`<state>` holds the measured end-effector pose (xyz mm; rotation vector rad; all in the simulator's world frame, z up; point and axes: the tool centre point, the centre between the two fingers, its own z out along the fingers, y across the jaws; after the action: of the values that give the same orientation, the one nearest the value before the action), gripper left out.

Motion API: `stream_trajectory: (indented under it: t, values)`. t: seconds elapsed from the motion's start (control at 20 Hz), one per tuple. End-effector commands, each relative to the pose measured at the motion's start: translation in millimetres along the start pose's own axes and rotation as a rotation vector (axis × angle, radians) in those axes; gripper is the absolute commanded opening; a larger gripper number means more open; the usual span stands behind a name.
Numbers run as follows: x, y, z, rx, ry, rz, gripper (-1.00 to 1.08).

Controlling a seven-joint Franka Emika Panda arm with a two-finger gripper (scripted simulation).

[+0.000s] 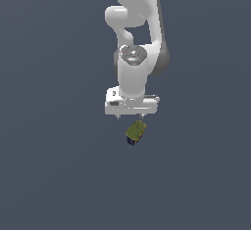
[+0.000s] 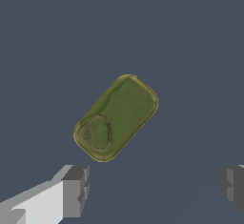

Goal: Pick up the object and move it to a goal position.

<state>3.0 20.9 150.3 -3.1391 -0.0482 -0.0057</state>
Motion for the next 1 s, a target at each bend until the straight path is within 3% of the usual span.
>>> stream_trajectory:
  t: [0.0,0.95]
  values:
    - [0.0,0.0,0.0,0.000,0.000,0.000,1.00]
    - [7.1,-4.8,0.4,-0.001,0.005,0.064,1.00]
